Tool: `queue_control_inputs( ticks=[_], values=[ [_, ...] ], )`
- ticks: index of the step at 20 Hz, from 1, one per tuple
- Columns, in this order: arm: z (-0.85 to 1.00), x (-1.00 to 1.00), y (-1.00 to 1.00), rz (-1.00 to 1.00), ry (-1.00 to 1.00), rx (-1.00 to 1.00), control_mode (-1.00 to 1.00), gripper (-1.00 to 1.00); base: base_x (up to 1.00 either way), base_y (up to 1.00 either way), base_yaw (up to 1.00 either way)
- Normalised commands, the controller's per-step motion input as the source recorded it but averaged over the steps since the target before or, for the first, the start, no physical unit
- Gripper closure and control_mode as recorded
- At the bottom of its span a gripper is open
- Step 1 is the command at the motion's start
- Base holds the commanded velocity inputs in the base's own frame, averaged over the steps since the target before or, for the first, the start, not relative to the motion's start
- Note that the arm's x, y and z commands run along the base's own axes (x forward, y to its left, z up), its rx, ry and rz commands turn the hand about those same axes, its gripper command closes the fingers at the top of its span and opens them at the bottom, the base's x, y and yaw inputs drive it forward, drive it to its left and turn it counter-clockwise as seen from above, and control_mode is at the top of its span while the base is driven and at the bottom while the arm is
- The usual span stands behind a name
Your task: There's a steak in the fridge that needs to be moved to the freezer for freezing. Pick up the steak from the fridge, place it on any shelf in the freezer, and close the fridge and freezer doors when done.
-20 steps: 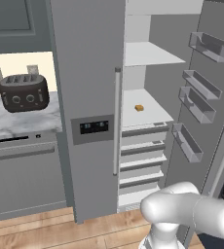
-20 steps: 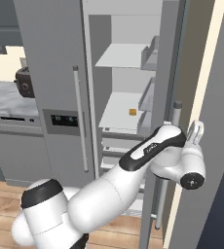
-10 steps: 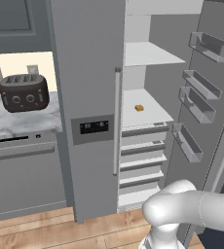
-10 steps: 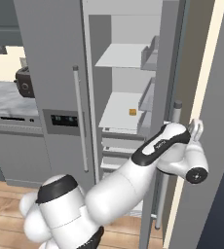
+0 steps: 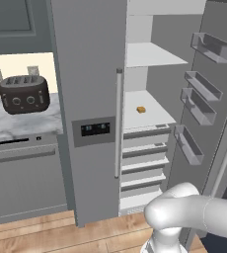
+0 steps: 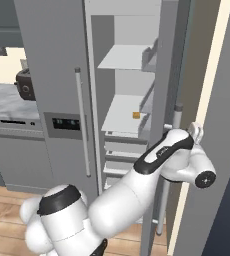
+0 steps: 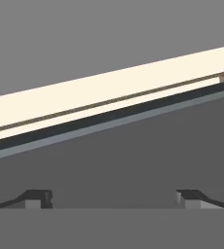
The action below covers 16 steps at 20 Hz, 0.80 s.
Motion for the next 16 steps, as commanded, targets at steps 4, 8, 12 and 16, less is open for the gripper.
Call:
queue_control_inputs(
  ticks=[4, 8, 12, 16],
  values=[
    [0.00, -0.10, 0.43, 0.13, 0.00, 0.04, -1.00, -1.00, 0.00, 0.00, 0.00],
    [0.00, -0.17, 0.78, 0.10, 0.00, 0.01, -1.00, -1.00, 0.00, 0.00, 0.00],
    [-0.03, 0.00, 0.65, 0.05, 0.00, 0.00, -1.00, -1.00, 0.00, 0.00, 0.00],
    [-0.23, 0.41, 0.72, 0.04, 0.00, 0.00, -1.00, -1.00, 0.00, 0.00, 0.00]
  ],
)
